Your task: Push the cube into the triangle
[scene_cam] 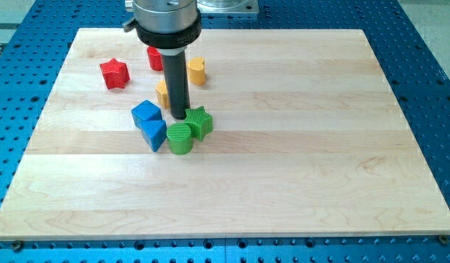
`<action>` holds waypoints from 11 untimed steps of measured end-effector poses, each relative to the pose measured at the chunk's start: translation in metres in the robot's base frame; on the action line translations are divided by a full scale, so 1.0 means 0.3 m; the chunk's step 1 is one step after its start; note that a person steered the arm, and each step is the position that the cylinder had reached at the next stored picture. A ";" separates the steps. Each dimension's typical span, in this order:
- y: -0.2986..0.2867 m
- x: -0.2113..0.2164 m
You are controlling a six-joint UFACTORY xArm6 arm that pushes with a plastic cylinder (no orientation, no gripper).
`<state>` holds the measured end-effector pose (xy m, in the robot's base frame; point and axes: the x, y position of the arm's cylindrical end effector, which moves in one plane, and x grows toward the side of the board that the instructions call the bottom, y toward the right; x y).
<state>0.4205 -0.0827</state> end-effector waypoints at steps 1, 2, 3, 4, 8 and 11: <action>-0.200 0.000; -0.425 0.007; -0.479 0.101; -0.468 0.172; -0.168 0.089; -0.272 0.220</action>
